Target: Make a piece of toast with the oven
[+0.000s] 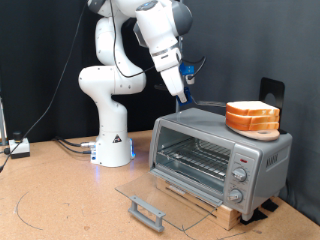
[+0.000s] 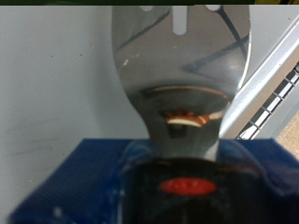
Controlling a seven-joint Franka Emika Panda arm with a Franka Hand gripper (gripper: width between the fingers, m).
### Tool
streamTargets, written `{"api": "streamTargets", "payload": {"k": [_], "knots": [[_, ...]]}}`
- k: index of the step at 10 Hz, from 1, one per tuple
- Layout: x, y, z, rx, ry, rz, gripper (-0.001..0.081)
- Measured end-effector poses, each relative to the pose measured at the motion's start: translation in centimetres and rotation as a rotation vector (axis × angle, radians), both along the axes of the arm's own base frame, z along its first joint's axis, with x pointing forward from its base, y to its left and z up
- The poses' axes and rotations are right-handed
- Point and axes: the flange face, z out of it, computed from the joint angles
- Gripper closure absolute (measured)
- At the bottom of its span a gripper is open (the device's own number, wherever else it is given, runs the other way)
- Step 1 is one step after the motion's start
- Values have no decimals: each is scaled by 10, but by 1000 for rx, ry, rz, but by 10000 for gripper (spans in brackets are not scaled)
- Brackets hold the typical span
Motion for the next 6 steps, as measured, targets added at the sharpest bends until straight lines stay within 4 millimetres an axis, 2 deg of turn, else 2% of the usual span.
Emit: {"api": "streamTargets", "payload": {"k": [6], "knots": [[-2,1,-2,-2,27,-4,410]]}}
